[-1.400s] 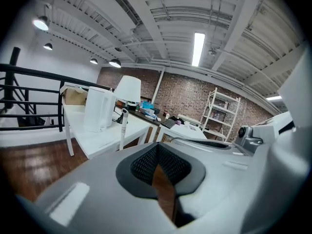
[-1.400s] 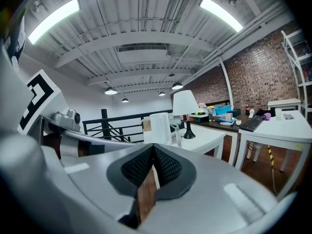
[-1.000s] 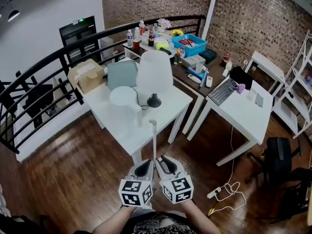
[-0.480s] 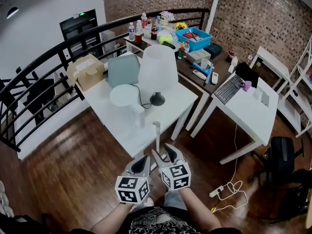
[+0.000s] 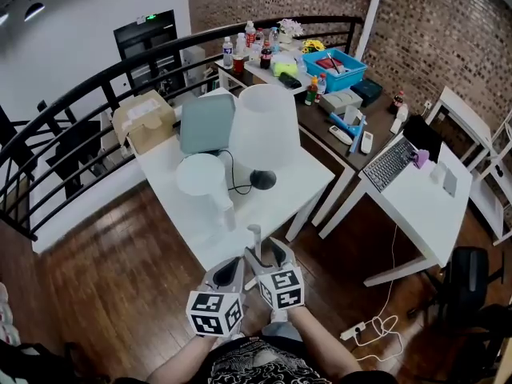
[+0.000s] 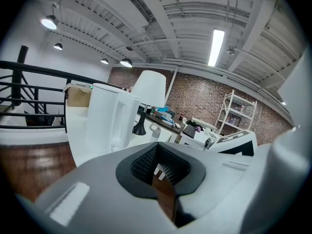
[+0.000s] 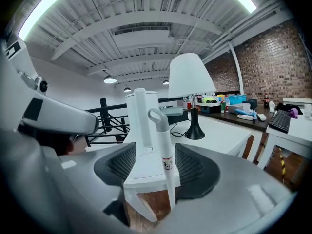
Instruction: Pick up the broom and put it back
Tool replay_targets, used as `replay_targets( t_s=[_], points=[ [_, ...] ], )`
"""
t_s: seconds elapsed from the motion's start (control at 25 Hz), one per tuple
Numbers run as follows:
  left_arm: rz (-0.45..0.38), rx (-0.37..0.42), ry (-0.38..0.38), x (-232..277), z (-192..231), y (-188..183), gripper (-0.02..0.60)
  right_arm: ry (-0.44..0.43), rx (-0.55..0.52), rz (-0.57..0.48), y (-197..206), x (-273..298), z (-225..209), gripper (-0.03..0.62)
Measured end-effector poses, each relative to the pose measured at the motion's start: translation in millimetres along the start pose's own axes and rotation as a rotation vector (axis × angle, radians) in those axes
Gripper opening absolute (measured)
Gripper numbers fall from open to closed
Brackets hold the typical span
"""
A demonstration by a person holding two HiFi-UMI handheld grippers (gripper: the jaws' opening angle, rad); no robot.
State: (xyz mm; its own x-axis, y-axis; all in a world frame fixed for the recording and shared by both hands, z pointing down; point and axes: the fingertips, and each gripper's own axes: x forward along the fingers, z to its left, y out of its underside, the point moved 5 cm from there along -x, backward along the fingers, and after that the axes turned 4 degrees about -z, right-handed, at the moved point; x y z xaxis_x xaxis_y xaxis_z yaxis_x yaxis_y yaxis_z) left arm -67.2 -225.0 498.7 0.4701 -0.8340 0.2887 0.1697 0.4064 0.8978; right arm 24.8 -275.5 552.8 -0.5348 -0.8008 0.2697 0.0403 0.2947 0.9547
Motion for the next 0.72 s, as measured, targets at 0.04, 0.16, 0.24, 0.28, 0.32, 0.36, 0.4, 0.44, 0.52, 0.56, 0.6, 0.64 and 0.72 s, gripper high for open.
replay_targets(
  t_s=[0.04,0.16,0.24,0.28,0.32,0.36,0.4,0.44,0.52,0.56,0.6,0.64,0.72],
  points=[
    [-0.002,-0.002,-0.009,5.1,0.5,-1.7,0.003,-0.007,-0.001,0.008,1.6,4.8,-4.7,0.225],
    [-0.005,-0.006,-0.042,18.4,3.6,-4.8,0.003,-0.025,-0.006,0.026,6.1,18.8,-17.1,0.225],
    [-0.007,-0.008,-0.064,24.8,5.7,-6.7,0.003,-0.043,-0.012,0.032,8.8,27.5,-22.5,0.224],
    [-0.008,-0.009,-0.074,27.1,6.2,-7.4,0.003,-0.054,-0.014,0.040,11.4,31.3,-24.0,0.225],
    [-0.008,-0.012,-0.082,28.8,6.6,-7.8,0.003,-0.067,-0.016,0.052,15.0,34.5,-24.7,0.224],
    [-0.008,-0.015,-0.090,30.1,6.9,-7.9,0.003,-0.079,-0.018,0.065,19.0,37.5,-25.2,0.224],
    [-0.008,-0.017,-0.097,31.2,7.4,-8.1,0.003,-0.089,-0.020,0.075,22.6,40.8,-25.5,0.224],
    [-0.009,-0.019,-0.105,31.9,8.4,-8.4,0.003,-0.095,-0.023,0.082,25.3,44.5,-25.8,0.224],
    [-0.012,-0.018,-0.122,31.7,11.5,-9.7,0.003,-0.101,-0.041,0.086,28.0,52.2,-26.4,0.219],
    [-0.013,-0.018,-0.131,30.9,13.2,-10.6,0.003,-0.101,-0.055,0.084,27.7,55.3,-26.5,0.219],
    [-0.015,-0.018,-0.139,29.8,14.8,-11.2,0.003,-0.101,-0.070,0.083,27.1,57.5,-26.5,0.183],
    [-0.016,-0.019,-0.147,28.6,16.2,-11.5,0.003,-0.102,-0.083,0.083,26.7,59.0,-26.6,0.149],
    [-0.018,-0.020,-0.161,25.6,18.7,-11.5,0.003,-0.099,-0.100,0.081,26.6,60.0,-28.2,0.086]
  ],
)
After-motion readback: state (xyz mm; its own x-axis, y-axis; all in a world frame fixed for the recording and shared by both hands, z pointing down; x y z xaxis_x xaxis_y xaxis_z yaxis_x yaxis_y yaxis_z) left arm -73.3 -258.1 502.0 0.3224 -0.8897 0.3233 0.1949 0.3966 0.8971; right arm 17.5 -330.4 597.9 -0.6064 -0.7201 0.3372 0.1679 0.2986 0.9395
